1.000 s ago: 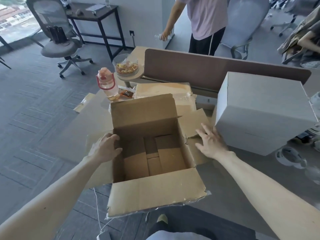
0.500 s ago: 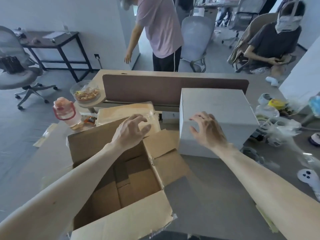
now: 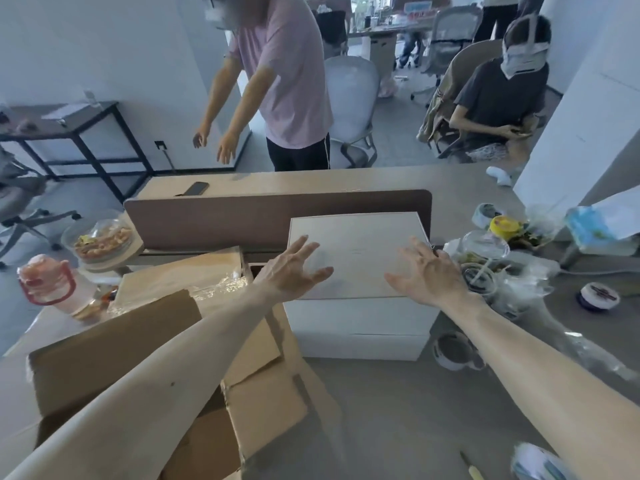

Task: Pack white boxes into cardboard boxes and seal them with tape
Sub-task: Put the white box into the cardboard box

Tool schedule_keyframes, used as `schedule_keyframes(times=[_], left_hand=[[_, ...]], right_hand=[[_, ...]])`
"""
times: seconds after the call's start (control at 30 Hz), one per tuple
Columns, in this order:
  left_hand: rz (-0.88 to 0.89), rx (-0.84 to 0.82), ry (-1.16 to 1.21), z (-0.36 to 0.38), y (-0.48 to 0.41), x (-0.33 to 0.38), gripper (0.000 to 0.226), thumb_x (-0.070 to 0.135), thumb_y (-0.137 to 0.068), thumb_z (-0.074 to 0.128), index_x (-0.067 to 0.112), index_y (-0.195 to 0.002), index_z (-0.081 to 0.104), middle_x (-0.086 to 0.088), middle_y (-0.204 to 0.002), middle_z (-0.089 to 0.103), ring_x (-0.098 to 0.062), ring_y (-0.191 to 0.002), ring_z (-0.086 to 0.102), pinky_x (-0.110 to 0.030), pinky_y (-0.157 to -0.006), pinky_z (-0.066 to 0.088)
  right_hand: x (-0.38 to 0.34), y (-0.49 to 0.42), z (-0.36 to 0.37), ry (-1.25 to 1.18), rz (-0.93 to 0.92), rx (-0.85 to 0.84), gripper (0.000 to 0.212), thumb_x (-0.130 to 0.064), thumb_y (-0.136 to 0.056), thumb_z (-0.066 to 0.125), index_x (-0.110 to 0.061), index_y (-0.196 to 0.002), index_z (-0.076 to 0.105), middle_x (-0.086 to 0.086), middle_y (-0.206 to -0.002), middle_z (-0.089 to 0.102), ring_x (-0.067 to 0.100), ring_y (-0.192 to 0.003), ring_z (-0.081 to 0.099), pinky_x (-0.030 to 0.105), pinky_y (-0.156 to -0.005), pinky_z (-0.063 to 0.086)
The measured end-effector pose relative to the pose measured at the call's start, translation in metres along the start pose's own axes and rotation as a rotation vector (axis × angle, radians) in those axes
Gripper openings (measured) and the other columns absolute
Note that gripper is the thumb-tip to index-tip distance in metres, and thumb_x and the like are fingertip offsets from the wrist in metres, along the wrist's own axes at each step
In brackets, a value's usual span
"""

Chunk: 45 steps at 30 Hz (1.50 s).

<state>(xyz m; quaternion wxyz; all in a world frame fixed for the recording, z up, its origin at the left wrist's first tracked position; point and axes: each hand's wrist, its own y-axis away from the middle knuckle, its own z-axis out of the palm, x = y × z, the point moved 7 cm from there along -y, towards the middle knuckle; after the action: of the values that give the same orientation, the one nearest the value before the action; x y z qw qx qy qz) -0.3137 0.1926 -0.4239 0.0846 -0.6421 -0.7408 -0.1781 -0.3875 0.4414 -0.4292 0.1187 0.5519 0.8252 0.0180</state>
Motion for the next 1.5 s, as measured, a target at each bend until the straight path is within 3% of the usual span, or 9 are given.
schedule_keyframes(times=[0.2,0.37,0.5,0.73,0.93,1.07,1.37,1.5], left_hand=[[-0.010,0.031,0.043,0.015,-0.025,-0.003,0.075,0.079,-0.084,0.045,0.042,-0.148,0.030,0.015,-0.164,0.012,-0.028,-0.140,0.040,-0.046,-0.104,0.042],[-0.046,0.112,0.053,0.019,-0.032,-0.006,0.095,0.099,-0.068,0.027,0.046,-0.146,0.030,0.015,-0.164,0.014,-0.033,-0.137,0.044,-0.049,-0.107,0.041],[-0.076,0.138,0.017,0.018,-0.031,0.000,0.091,0.091,-0.071,0.035,0.044,-0.149,0.031,0.012,-0.165,0.015,-0.034,-0.137,0.044,-0.048,-0.109,0.040],[-0.067,0.181,0.023,0.015,-0.024,0.008,0.098,0.095,-0.066,0.039,0.040,-0.147,0.036,0.011,-0.164,0.020,-0.029,-0.138,0.044,-0.049,-0.105,0.045],[-0.038,0.263,0.021,0.000,-0.008,0.025,0.102,0.094,-0.065,0.042,0.036,-0.149,0.035,0.009,-0.164,0.022,-0.029,-0.139,0.042,-0.051,-0.106,0.043],[-0.025,0.328,0.002,-0.025,0.007,0.036,0.104,0.092,-0.066,0.045,0.037,-0.152,0.030,0.007,-0.165,0.016,-0.033,-0.141,0.040,-0.051,-0.109,0.039],[-0.102,0.451,-0.073,-0.086,0.087,-0.004,0.101,0.095,-0.067,0.041,0.042,-0.152,0.028,0.013,-0.165,0.016,-0.035,-0.140,0.039,-0.052,-0.111,0.037],[-0.181,0.499,-0.108,-0.107,0.143,-0.047,0.096,0.091,-0.070,0.046,0.042,-0.150,0.029,0.011,-0.164,0.018,-0.033,-0.141,0.037,-0.053,-0.110,0.038]], right_hand=[[0.009,-0.022,0.004,-0.155,-0.065,-0.027,0.084,-0.076,-0.082,0.045,-0.033,-0.151,0.023,-0.008,-0.163,0.009,0.038,-0.137,0.037,0.048,-0.108,0.035],[0.014,-0.036,0.008,-0.231,-0.099,-0.015,0.090,-0.078,-0.078,0.050,-0.030,-0.151,0.026,-0.005,-0.163,0.008,0.037,-0.137,0.038,0.047,-0.109,0.035],[0.011,-0.038,0.009,-0.238,-0.135,0.023,0.091,-0.079,-0.077,0.049,-0.027,-0.150,0.030,0.001,-0.163,0.013,0.042,-0.134,0.041,0.050,-0.108,0.038],[0.008,-0.029,0.002,-0.257,-0.189,0.066,0.091,-0.074,-0.079,0.054,-0.020,-0.150,0.033,0.007,-0.161,0.020,0.028,-0.143,0.031,0.048,-0.114,0.032],[0.012,-0.014,-0.017,-0.237,-0.172,0.127,0.100,-0.084,-0.072,0.050,-0.024,-0.150,0.031,0.004,-0.162,0.017,0.041,-0.134,0.042,0.055,-0.105,0.041],[0.005,0.000,-0.042,-0.251,-0.194,0.209,0.103,-0.087,-0.068,0.046,-0.025,-0.149,0.035,0.003,-0.163,0.016,0.038,-0.136,0.040,0.057,-0.106,0.039],[-0.074,0.042,-0.075,-0.246,-0.309,0.299,0.102,-0.087,-0.066,0.045,-0.029,-0.149,0.036,0.001,-0.163,0.016,0.037,-0.138,0.039,0.053,-0.109,0.036],[-0.139,0.063,-0.072,-0.274,-0.412,0.294,0.094,-0.078,-0.071,0.057,-0.027,-0.148,0.038,0.001,-0.163,0.017,0.028,-0.142,0.034,0.048,-0.112,0.030]])
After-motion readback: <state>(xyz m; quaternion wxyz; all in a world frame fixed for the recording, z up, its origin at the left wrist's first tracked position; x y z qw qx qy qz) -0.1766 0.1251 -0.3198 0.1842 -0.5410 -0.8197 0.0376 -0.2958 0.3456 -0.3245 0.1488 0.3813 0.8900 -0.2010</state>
